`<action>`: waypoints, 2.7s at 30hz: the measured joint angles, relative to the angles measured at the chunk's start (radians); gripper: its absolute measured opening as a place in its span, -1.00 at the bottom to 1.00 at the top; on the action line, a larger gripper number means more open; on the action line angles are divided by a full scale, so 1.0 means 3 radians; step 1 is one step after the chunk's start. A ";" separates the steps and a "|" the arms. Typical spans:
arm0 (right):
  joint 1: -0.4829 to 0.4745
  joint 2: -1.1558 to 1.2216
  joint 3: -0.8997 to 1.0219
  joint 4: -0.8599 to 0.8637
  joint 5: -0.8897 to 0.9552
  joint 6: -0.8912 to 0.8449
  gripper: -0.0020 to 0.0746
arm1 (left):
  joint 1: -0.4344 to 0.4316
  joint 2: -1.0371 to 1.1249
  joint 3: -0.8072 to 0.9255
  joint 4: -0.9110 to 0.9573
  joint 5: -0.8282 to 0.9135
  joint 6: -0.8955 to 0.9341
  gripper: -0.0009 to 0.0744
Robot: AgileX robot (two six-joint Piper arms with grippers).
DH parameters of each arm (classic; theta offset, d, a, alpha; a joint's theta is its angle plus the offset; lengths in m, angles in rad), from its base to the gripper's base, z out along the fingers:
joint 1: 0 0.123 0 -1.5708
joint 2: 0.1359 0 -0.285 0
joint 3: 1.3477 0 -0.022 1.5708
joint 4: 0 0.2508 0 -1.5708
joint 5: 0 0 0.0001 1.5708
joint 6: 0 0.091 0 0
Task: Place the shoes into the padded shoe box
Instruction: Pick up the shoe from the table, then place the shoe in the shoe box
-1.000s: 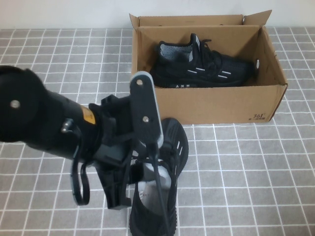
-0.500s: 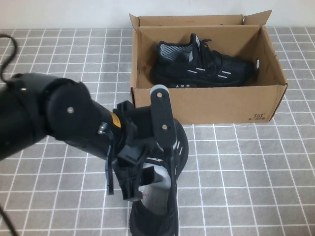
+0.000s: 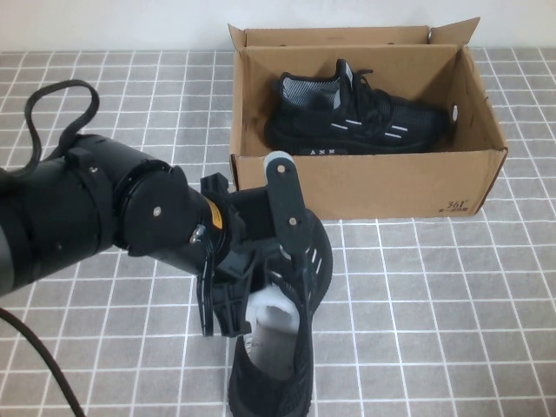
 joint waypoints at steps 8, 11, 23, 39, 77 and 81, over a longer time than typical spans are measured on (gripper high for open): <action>0.0000 -0.0005 0.0000 0.0000 0.0000 0.0000 -0.97 | -0.0007 0.0000 0.0000 -0.0077 0.0110 -0.0055 -0.95; 0.0000 -0.0005 0.0000 0.0000 0.0000 0.0000 -0.97 | -0.0007 0.0000 0.0000 -0.0179 0.0194 -0.0055 -0.96; 0.0000 -0.0015 0.0000 0.0000 0.0000 0.0000 -0.97 | -0.0007 0.0022 -0.0607 -0.0459 0.0943 -0.0990 -0.97; 0.0000 -0.0015 0.0000 0.0000 0.0000 0.0000 -0.97 | -0.0007 0.0036 -0.1937 -0.0511 0.1102 -0.3183 -0.97; 0.0000 -0.0015 0.0000 -0.0022 0.0000 0.0000 -0.97 | -0.0007 0.1539 -0.2926 0.0327 -0.0318 -0.4270 -0.97; 0.0000 -0.0015 0.0000 -0.0027 0.0000 0.0000 -0.97 | -0.0007 0.1613 -0.2926 0.0355 -0.0432 -0.4405 -0.97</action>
